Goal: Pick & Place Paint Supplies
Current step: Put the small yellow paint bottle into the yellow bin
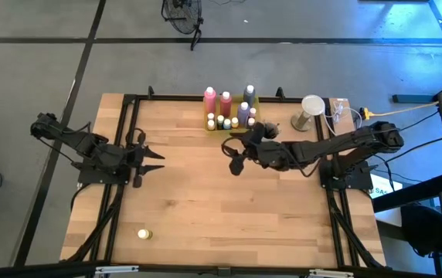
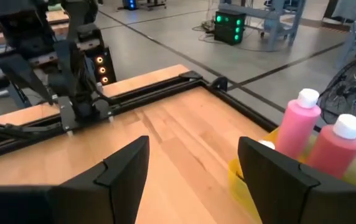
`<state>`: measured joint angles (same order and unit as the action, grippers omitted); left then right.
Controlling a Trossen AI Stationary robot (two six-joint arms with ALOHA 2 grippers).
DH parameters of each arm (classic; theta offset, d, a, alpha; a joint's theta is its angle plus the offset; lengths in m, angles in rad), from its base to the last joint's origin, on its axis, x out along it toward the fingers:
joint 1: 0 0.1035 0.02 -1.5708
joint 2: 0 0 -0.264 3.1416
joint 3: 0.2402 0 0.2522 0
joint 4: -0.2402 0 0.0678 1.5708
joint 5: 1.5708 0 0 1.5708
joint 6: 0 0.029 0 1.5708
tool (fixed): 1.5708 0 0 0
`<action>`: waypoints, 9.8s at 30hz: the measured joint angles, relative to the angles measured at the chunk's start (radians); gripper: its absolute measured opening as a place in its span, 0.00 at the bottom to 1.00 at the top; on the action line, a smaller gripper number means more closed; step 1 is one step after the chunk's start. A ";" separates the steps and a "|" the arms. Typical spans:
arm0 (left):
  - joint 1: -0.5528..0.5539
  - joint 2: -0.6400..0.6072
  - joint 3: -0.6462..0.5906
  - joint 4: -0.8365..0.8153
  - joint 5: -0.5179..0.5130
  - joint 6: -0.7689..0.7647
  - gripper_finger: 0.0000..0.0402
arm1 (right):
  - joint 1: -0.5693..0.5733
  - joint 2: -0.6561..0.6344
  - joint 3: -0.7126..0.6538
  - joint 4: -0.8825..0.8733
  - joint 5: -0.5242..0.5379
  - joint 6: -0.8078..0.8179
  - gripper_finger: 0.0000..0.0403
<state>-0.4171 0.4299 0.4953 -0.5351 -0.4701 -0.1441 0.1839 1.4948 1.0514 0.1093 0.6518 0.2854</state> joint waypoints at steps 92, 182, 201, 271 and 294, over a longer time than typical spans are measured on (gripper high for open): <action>-0.218 0.402 0.308 -0.091 0.594 -0.062 0.55 | 0.051 0.071 -0.002 -0.155 0.001 0.123 0.62; -0.455 0.797 0.675 -0.744 0.438 -0.445 0.79 | 0.146 0.153 -0.002 0.188 -0.237 -0.035 0.62; -0.452 0.798 0.675 -0.600 0.420 -0.518 0.79 | 0.160 0.210 -0.001 0.232 -0.247 -0.027 0.62; -0.584 1.128 0.673 -0.523 0.385 -0.384 0.79 | 0.183 0.211 -0.001 0.247 -0.357 -0.152 0.62; -0.611 1.155 0.673 -0.492 0.379 -0.421 0.79 | 0.183 0.211 -0.001 0.259 -0.357 -0.106 0.62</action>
<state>-1.0283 1.5848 1.1683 -1.0275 -0.0915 -0.5656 0.3668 1.7054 1.0500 0.3687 0.2947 0.1789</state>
